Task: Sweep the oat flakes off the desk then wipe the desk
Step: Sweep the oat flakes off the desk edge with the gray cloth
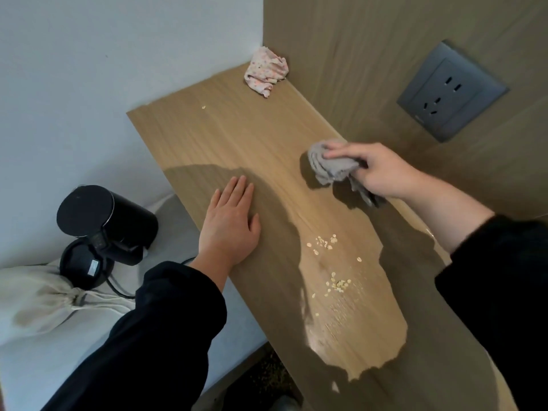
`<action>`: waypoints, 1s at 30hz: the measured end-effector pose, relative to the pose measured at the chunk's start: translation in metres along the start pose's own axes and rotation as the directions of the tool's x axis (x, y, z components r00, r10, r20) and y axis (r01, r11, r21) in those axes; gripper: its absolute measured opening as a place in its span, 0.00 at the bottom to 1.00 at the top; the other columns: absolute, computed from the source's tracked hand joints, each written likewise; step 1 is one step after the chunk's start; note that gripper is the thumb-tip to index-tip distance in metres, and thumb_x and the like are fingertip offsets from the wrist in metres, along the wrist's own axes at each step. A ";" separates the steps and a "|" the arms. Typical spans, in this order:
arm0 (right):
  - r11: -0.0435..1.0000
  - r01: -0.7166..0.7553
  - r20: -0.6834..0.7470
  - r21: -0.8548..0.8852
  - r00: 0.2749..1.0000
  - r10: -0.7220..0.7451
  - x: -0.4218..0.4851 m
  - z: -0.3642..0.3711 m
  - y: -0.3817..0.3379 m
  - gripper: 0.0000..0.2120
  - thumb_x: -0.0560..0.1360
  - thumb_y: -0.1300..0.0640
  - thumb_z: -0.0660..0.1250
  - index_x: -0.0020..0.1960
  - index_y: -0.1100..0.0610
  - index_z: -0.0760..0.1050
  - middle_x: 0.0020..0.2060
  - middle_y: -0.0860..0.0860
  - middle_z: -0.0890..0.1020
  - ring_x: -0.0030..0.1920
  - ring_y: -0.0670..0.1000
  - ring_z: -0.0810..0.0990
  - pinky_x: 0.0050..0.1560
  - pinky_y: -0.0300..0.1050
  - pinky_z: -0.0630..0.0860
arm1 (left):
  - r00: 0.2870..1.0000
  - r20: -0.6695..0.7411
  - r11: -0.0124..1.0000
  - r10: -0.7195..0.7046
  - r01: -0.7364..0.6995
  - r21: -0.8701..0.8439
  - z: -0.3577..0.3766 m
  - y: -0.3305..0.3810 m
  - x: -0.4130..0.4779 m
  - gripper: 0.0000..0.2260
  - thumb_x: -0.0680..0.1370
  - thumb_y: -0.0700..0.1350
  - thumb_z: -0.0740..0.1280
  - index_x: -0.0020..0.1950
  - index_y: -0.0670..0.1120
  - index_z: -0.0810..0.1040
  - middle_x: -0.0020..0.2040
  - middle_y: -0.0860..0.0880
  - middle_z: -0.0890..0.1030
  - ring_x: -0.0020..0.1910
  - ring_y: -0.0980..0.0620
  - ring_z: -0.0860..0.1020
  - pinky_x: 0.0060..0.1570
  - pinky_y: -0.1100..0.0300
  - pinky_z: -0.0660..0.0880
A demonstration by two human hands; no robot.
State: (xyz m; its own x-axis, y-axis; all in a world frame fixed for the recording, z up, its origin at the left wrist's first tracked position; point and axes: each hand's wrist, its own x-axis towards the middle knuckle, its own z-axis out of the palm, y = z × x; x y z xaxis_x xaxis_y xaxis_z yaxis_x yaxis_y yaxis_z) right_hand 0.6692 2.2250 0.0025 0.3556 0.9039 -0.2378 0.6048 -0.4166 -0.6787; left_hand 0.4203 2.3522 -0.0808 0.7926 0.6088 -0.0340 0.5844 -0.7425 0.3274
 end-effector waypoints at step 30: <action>0.864 0.368 0.327 -0.344 0.909 -0.257 0.010 0.068 0.031 0.29 0.79 0.67 0.58 0.75 0.44 0.62 0.76 0.39 0.52 0.75 0.41 0.45 0.74 0.49 0.38 | 1.000 -0.018 1.000 -0.004 0.004 -0.002 0.005 -0.002 0.002 0.26 0.81 0.48 0.55 0.79 0.46 0.55 0.79 0.49 0.52 0.78 0.53 0.46 0.76 0.55 0.42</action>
State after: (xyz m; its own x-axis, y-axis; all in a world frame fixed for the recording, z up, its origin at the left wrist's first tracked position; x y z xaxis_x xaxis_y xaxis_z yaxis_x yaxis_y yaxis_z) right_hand 0.6432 2.2282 -0.0680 -0.0655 0.9609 -0.2691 0.8985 -0.0605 -0.4347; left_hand 0.4220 2.3536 -0.0861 0.7872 0.6164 -0.0180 0.5868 -0.7398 0.3292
